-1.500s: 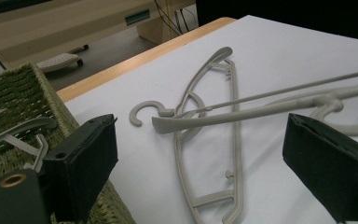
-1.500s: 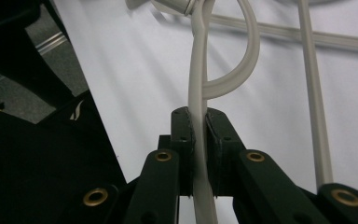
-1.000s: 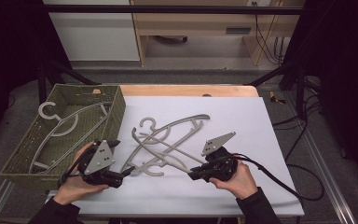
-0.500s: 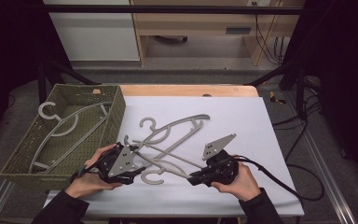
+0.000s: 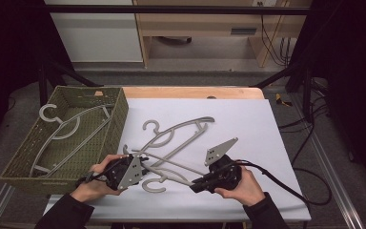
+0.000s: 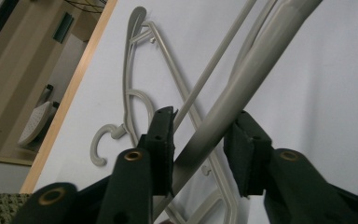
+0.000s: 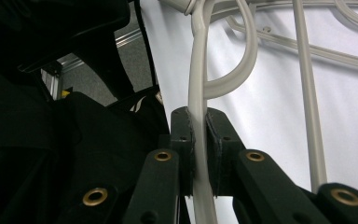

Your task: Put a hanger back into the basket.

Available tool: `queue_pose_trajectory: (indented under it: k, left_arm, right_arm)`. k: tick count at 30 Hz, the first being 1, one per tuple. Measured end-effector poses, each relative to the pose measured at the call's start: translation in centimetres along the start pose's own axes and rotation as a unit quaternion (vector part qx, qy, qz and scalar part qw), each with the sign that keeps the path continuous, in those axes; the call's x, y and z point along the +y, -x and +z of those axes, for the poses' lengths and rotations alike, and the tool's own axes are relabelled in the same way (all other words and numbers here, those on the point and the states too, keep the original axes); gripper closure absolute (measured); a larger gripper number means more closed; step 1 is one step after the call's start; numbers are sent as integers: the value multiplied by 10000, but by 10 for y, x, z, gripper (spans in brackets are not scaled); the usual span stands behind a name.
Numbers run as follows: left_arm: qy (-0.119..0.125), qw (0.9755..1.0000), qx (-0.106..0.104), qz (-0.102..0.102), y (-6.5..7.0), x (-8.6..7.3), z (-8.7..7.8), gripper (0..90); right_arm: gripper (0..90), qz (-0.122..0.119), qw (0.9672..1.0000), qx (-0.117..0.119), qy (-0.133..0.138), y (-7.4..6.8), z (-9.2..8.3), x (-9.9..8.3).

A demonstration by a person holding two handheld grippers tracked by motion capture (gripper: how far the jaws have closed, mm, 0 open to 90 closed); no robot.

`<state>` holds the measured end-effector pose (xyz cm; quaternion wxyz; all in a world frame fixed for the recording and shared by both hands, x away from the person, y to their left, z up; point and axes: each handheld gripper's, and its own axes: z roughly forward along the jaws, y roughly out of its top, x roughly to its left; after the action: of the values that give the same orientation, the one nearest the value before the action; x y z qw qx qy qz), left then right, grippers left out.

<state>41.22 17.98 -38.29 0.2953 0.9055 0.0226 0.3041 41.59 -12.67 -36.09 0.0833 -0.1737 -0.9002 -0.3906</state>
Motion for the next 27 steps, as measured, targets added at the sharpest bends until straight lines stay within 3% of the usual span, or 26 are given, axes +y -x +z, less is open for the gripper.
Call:
queue_pose_trajectory:
  k: [7,15,24,26,27]
  left_arm:
    - [0,9999,73,119,3,1,-3,681]
    - [30,9999,96,5,4,1,-7,740]
    - [10,9999,88,-130,7,8,-12,796]
    - [-31,9998,48,-176,7,11,-14,807]
    - [-34,9998,45,-194,8,12,-14,807]
  right_arm:
    - [826,-53,10000,11,59,1,-2,0]
    - [812,-74,9992,10,381,4,-10,1]
    - [782,-57,9968,-287,737,7,-22,1]
    - [762,-49,9950,-578,811,7,-26,1]
    - [762,-49,9950,-578,811,7,-26,1]
